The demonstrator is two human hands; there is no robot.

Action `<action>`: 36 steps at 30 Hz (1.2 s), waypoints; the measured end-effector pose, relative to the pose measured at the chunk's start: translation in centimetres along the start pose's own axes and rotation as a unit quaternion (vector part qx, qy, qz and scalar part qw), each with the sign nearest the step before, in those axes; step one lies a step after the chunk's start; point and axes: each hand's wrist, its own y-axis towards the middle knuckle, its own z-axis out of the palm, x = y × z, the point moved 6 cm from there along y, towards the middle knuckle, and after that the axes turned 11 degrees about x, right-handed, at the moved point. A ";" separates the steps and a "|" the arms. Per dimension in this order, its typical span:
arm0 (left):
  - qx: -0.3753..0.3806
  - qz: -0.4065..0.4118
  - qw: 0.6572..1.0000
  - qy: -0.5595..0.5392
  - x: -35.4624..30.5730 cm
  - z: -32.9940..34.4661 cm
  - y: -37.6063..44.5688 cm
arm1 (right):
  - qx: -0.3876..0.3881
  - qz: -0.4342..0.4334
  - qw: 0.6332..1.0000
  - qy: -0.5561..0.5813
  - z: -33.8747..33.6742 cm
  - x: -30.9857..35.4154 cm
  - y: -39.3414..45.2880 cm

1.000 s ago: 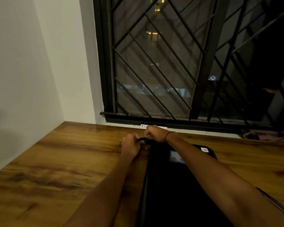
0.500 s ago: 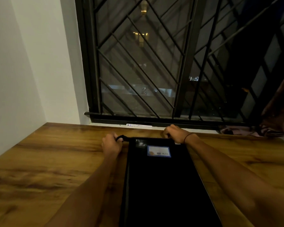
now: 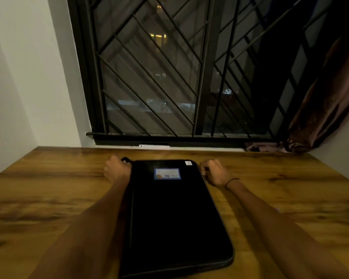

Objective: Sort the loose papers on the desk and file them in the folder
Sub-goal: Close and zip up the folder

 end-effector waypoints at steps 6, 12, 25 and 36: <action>-0.009 -0.020 1.000 0.016 -0.6 -0.9 -1.1 | -0.019 -0.028 0.999 -0.001 1.3 1.6 -4.6; 0.034 -0.030 0.994 -0.095 0.9 0.0 -0.7 | -0.050 -0.005 0.999 -0.013 1.7 2.4 -7.4; 0.309 0.285 0.890 0.176 -1.5 1.7 -12.5 | -0.080 -0.039 0.996 0.004 2.6 3.3 -10.4; 0.278 0.269 0.906 0.170 -2.8 1.3 -13.5 | -0.096 -0.071 0.992 0.043 4.1 6.1 -22.2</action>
